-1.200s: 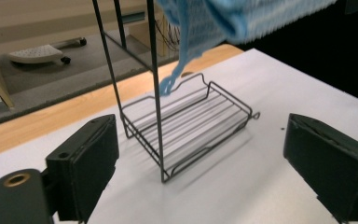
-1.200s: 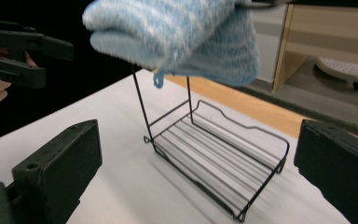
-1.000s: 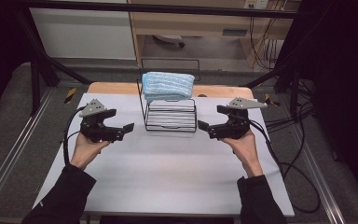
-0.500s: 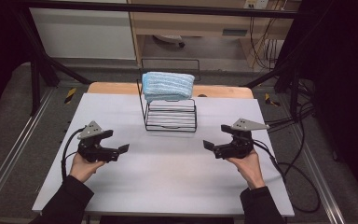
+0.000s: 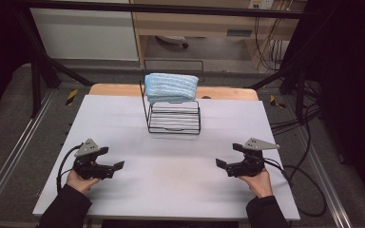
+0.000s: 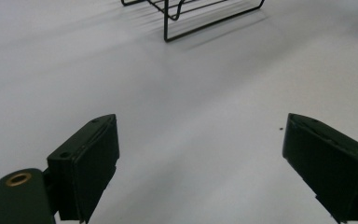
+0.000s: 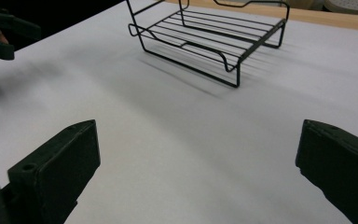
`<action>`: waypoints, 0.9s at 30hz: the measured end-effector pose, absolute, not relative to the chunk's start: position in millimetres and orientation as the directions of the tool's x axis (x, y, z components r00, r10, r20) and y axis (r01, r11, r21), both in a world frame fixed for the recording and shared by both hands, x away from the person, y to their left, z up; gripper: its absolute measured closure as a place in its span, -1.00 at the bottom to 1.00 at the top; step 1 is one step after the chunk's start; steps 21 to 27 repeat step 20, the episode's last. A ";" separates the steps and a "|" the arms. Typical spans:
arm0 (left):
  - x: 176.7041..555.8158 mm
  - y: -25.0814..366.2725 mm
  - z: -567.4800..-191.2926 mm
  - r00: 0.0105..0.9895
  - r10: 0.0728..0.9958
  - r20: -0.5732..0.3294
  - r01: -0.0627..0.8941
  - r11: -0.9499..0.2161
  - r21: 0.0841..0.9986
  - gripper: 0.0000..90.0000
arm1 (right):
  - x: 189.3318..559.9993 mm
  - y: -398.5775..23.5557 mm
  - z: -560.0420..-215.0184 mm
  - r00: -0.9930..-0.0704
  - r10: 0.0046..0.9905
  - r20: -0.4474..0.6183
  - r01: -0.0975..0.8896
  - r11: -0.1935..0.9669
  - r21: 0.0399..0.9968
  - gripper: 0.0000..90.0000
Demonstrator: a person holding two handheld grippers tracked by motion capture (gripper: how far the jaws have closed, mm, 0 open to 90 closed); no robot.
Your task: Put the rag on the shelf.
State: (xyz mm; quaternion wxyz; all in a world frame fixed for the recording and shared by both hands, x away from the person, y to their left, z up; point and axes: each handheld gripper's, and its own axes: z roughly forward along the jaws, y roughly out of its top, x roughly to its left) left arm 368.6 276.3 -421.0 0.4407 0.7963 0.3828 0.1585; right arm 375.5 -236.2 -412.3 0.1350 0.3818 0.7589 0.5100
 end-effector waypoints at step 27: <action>364.6 286.1 -443.8 0.648 0.758 -0.072 0.495 -0.348 0.796 -0.75 | 367.1 -261.8 -446.1 -0.680 0.713 0.169 0.475 0.254 0.842 -1.00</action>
